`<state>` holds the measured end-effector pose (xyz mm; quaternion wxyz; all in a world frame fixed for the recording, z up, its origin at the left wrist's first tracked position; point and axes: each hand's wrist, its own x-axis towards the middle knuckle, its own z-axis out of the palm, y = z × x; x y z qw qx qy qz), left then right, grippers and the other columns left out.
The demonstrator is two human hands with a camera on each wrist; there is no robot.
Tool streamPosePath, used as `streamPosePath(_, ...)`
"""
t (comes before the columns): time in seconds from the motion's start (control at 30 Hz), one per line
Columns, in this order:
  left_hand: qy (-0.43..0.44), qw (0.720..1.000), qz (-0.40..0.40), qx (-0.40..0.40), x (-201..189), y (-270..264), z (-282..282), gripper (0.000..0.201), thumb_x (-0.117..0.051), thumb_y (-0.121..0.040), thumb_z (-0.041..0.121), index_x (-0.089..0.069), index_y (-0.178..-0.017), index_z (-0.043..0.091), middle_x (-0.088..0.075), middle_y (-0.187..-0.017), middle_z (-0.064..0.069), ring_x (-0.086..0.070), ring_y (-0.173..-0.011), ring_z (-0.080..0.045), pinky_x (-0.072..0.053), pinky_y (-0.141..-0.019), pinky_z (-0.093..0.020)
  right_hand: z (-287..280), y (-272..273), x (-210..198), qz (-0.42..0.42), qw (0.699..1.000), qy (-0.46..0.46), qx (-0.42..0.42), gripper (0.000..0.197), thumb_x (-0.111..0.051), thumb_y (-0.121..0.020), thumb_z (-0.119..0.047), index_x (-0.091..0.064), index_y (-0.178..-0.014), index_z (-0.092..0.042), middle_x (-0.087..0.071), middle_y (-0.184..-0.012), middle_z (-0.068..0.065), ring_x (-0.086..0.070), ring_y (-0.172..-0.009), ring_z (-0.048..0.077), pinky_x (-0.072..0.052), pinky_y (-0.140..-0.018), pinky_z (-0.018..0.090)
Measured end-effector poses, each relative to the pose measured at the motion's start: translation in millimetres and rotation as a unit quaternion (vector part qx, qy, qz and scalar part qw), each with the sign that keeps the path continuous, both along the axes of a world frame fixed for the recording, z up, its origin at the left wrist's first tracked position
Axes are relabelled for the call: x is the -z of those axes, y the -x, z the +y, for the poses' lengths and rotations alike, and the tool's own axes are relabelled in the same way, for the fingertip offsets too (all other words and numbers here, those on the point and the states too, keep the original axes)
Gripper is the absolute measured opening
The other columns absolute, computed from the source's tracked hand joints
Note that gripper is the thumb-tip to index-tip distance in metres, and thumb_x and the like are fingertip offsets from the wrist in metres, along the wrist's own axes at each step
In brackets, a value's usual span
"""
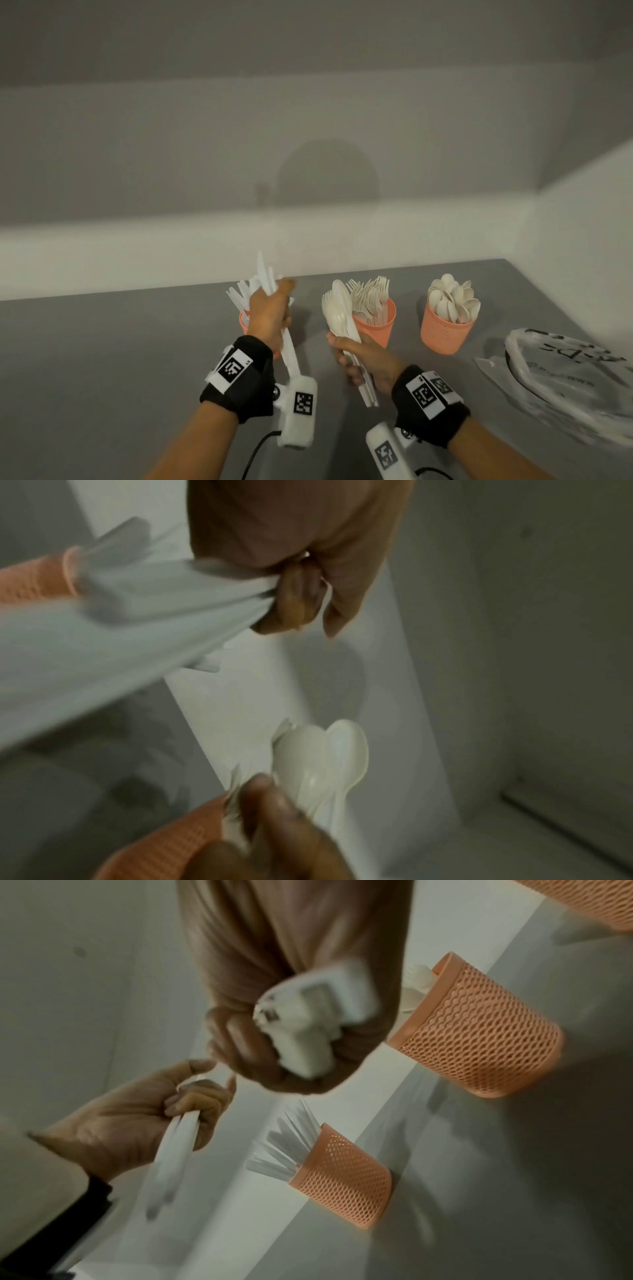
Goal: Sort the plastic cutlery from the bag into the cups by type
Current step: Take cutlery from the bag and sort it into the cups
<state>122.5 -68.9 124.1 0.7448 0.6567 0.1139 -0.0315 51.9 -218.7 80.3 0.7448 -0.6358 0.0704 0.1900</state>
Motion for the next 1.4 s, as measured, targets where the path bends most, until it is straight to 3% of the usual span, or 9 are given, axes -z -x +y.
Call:
streamPosePath(0.27, -0.144, 0.983, -0.081, 0.076, 13, 21, -33, 0.02, -0.075, -0.076, 0.025, -0.065, -0.074, 0.008, -0.066, -0.066, 0.0, -0.06, -0.055, -0.007, -0.044, -0.048, -0.013, 2, -2, 2, -0.046, 0.997, 0.061, 0.016, 0.013, -0.059, -0.091, -0.024, -0.051, -0.09, -0.014, -0.047, -0.045, -0.008, -0.037, -0.033, 0.005, -0.032, -0.034, 0.016)
streamPosePath(0.53, -0.293, 0.944, -0.132, 0.068, 10, 22, -45, 0.023, -0.06, -0.082, 0.018, -0.048, -0.062, 0.018, -0.053, -0.058, 0.002, -0.051, -0.054, -0.014, -0.042, -0.053, -0.025, -3, 5, 2, -0.037, 0.997, 0.061, 0.035, 0.022, -0.049, -0.092, -0.044, -0.054, -0.094, -0.022, -0.043, -0.048, -0.005, -0.039, -0.035, 0.007, -0.035, -0.038, 0.018)
streamPosePath(0.73, -0.154, 0.984, -0.09, 0.029, 15, 14, -46, 0.009, -0.045, -0.093, 0.016, -0.051, -0.091, 0.009, -0.057, -0.073, -0.007, -0.055, -0.07, -0.023, -0.047, -0.067, -0.032, -6, 5, 6, 0.0, 0.996, 0.015, 0.088, 0.027, -0.045, -0.095, -0.042, -0.049, -0.083, -0.018, -0.043, -0.058, 0.001, -0.041, -0.036, 0.007, -0.037, -0.038, 0.018)
streamPosePath(0.8, -0.079, 0.995, -0.061, 0.025, 17, 14, -46, 0.01, -0.045, -0.094, 0.015, -0.051, -0.096, 0.007, -0.057, -0.074, -0.01, -0.054, -0.063, -0.021, -0.048, -0.061, -0.03, -3, 5, 9, -0.023, 0.993, 0.046, 0.105, 0.018, -0.045, -0.096, -0.039, -0.047, -0.085, -0.025, -0.042, -0.058, 0.001, -0.038, -0.034, 0.006, -0.034, -0.035, 0.017)
streamPosePath(0.97, 0.07, 0.997, 0.022, 0.038, 22, 25, -43, 0.021, -0.061, -0.089, 0.018, -0.053, -0.072, 0.009, -0.05, -0.057, 0.0, -0.042, -0.03, -0.001, -0.038, -0.041, -0.018, 7, 1, 13, -0.103, 0.978, 0.115, 0.139, 0.011, -0.043, -0.098, -0.033, -0.052, -0.099, -0.028, -0.042, -0.044, -0.006, -0.035, -0.03, 0.007, -0.03, -0.033, 0.016)
streamPosePath(1.07, 0.081, 0.995, 0.034, 0.038, 24, 25, -40, 0.021, -0.06, -0.09, 0.024, -0.054, -0.074, 0.011, -0.052, -0.062, -0.001, -0.04, -0.03, 0.0, -0.034, -0.037, -0.013, 11, -4, 13, -0.122, 0.975, 0.124, 0.137, 0.023, -0.044, -0.098, -0.032, -0.053, -0.112, -0.018, -0.043, -0.042, -0.009, -0.037, -0.031, 0.008, -0.031, -0.033, 0.017)
streamPosePath(1.17, 0.064, 0.998, 0.001, 0.007, 21, 18, -30, 0.031, -0.049, -0.095, 0.033, -0.049, -0.071, 0.013, -0.047, -0.057, -0.002, -0.038, -0.031, -0.002, -0.032, -0.037, -0.015, 10, -7, 15, -0.09, 0.979, 0.105, 0.148, 0.026, -0.045, -0.097, -0.031, -0.052, -0.103, -0.008, -0.042, -0.052, -0.001, -0.039, -0.034, 0.007, -0.033, -0.034, 0.018)
streamPosePath(1.3, 0.09, 0.993, -0.03, -0.07, 1, -3, -4, 0.041, -0.049, -0.093, 0.042, -0.044, -0.064, 0.015, -0.038, -0.043, 0.004, -0.04, -0.04, -0.014, -0.042, -0.049, -0.025, 6, -10, 13, -0.049, 0.985, 0.066, 0.15, 0.025, -0.042, -0.098, -0.033, -0.049, -0.1, -0.01, -0.037, -0.055, 0.0, -0.034, -0.033, 0.005, -0.029, -0.034, 0.016)
streamPosePath(1.4, 0.123, 0.981, -0.104, -0.11, -27, -22, 19, 0.031, -0.051, -0.094, 0.036, -0.044, -0.073, 0.015, -0.036, -0.048, 0.002, -0.041, -0.034, -0.009, -0.045, -0.041, -0.02, 4, -15, 12, -0.03, 0.988, 0.059, 0.142, 0.029, -0.04, -0.097, -0.039, -0.052, -0.098, -0.012, -0.038, -0.052, -0.003, -0.032, -0.031, 0.004, -0.028, -0.033, 0.015)
